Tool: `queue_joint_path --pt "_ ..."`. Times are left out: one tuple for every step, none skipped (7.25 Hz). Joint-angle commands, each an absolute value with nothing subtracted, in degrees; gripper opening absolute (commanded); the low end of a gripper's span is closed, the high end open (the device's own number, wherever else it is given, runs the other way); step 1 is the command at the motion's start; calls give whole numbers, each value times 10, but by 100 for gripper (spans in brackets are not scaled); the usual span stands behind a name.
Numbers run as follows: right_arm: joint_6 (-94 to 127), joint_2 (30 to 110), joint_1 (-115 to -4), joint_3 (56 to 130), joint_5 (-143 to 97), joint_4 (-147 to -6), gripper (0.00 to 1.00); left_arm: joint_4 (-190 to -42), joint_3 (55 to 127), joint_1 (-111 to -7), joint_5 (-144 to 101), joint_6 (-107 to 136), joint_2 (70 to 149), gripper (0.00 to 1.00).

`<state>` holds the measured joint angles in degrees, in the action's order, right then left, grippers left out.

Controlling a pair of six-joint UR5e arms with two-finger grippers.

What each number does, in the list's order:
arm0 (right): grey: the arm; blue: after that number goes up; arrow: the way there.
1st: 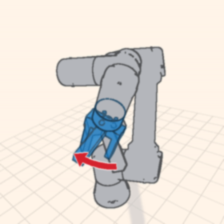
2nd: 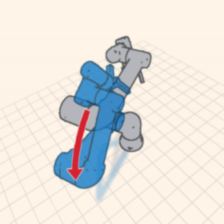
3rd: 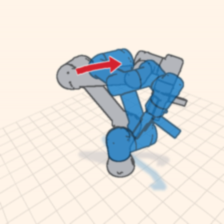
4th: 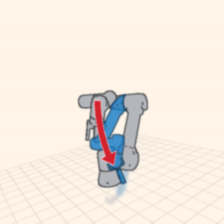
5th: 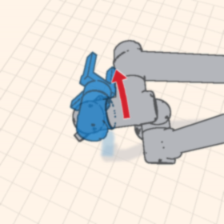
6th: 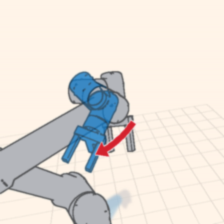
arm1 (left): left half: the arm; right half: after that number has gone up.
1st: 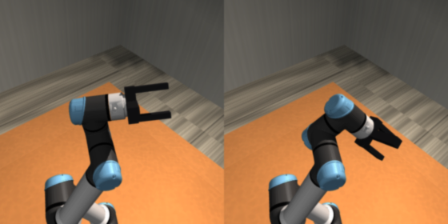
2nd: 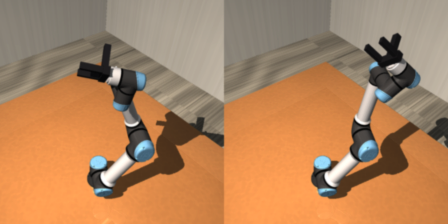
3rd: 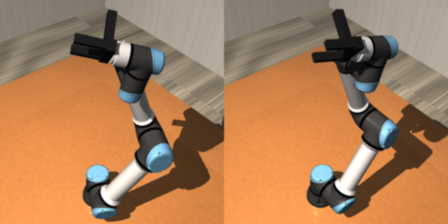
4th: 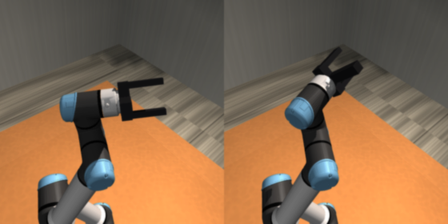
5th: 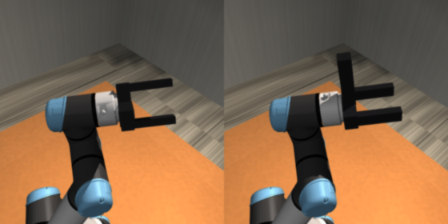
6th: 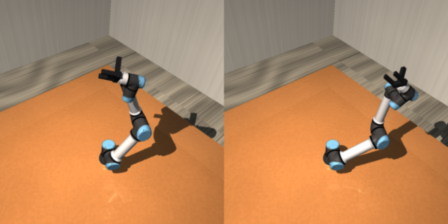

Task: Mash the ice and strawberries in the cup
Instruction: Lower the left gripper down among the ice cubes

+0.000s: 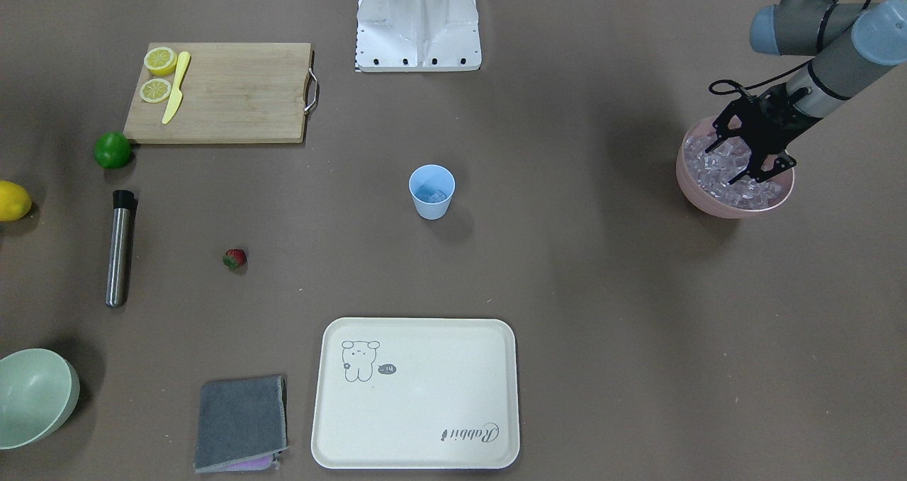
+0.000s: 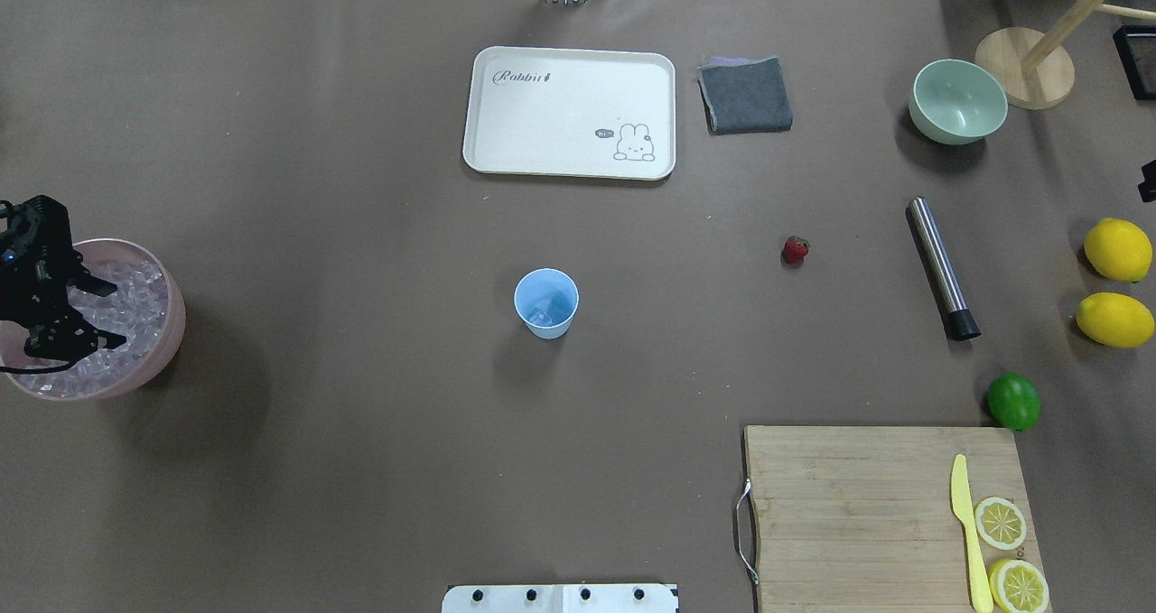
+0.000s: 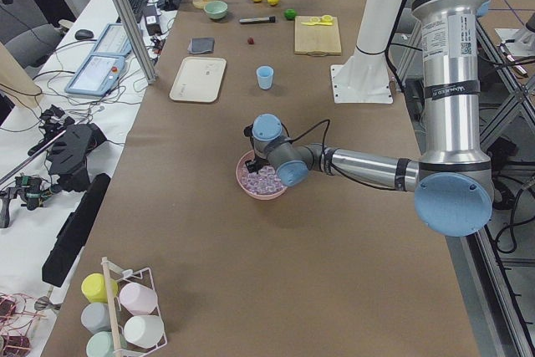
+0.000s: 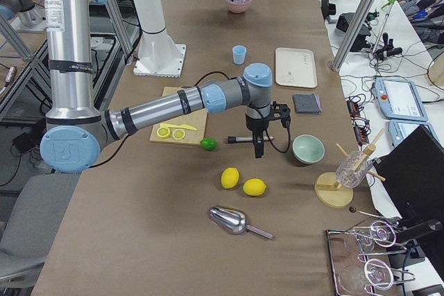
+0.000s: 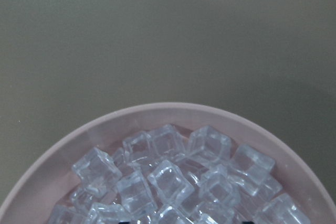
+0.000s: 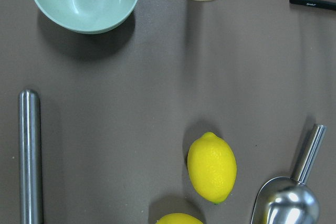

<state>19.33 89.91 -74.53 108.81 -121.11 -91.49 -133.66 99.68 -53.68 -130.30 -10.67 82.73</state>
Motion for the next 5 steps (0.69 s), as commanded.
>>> queue_joint_path --pt "193 898 -745 1088 -1211 -915 100 -1340 997 -534 -1302 -106 825 53" --pt "193 897 -745 1088 -1211 -915 100 -1340 996 -534 -1302 -106 824 47" --pt "193 897 -745 1088 -1211 -915 100 -1340 996 -534 -1302 -105 824 45" --pt "193 896 -744 1088 -1211 -915 100 -1340 996 -534 -1302 -105 824 38" --pt "193 892 -744 1086 -1211 -915 100 -1340 996 -535 -1303 -102 824 27"
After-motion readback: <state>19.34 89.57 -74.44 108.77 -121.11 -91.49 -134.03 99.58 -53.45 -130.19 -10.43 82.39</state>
